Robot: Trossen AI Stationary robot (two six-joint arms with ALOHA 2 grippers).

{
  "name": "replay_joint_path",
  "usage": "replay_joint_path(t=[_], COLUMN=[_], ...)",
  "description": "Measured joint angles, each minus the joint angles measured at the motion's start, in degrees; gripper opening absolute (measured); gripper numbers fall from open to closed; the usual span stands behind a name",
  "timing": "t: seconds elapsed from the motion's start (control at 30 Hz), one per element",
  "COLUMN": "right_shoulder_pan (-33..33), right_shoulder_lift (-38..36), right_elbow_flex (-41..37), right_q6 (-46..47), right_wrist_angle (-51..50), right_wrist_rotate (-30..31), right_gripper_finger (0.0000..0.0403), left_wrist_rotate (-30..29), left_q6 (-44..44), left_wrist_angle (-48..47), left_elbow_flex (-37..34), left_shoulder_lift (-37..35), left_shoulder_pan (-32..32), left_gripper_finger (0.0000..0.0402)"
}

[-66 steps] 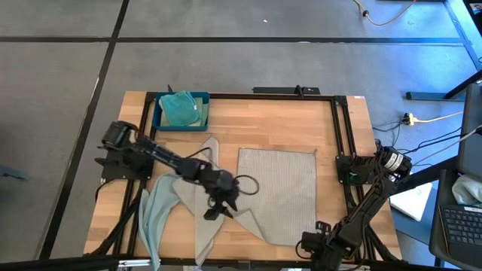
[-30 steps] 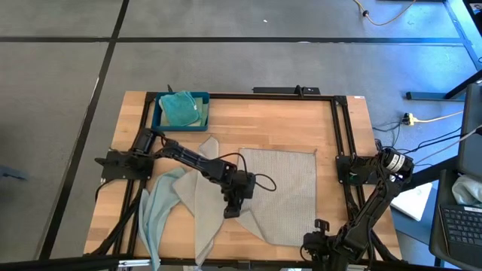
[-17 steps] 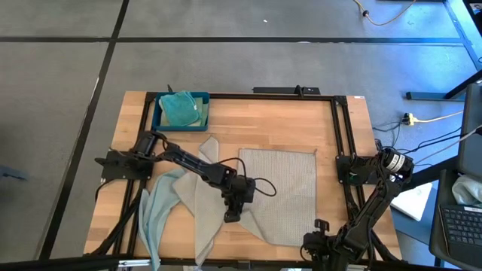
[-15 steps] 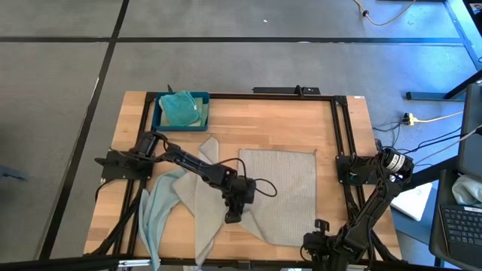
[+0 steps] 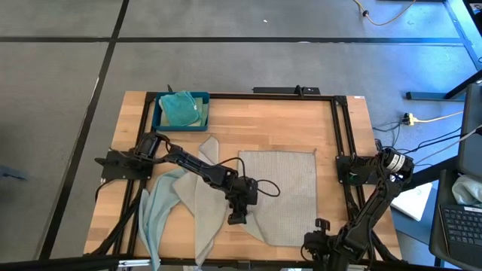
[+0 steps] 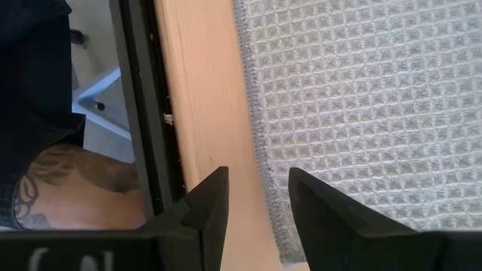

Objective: Fold microfiber towels
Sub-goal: Fold the right gray towel

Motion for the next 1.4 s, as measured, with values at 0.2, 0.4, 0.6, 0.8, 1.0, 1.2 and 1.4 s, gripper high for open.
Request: replay_joint_path(t=[0.2,0.4,0.6,0.8,1.0,1.2,1.4], right_shoulder_pan=[0.3,0.7,1.5,1.6,1.9,2.9,3.5], right_shoulder_lift=[0.0,0.0,0.0,1.8,2.2,2.2,2.2], right_elbow_flex=[0.0,0.0,0.0,0.0,0.0,0.0,0.0], right_q6=[0.1,1.4,1.5,0.8,0.0,0.0,0.1], right_wrist_angle=[-0.5,-0.5,-1.5,-2.0,-1.9,-1.9,-2.3], right_wrist_rotate=[0.0,0.0,1.7,-1.5,-4.0,-4.1,-4.2], right_gripper_finger=[0.0142,0.0142,0.0142,0.0142,0.0141,0.0114,0.0081], left_wrist_rotate=[0.0,-4.7,-11.7,-12.5,-14.0,-15.5,-19.0], left_q6=[0.0,2.9,3.1,4.8,9.4,11.8,13.3], left_wrist_angle=[0.3,0.3,0.3,0.6,0.6,0.6,0.3], left_elbow_flex=[0.0,0.0,0.0,0.0,0.0,0.0,0.0], left_shoulder_lift=[0.0,0.0,0.0,-0.1,-0.1,-0.1,-2.8], left_shoulder_pan=[0.0,-1.3,-2.7,-3.9,-5.7,-6.3,-6.4], left_gripper_finger=[0.0153,0.0153,0.0153,0.0143,0.0088,0.0009,0.0002])
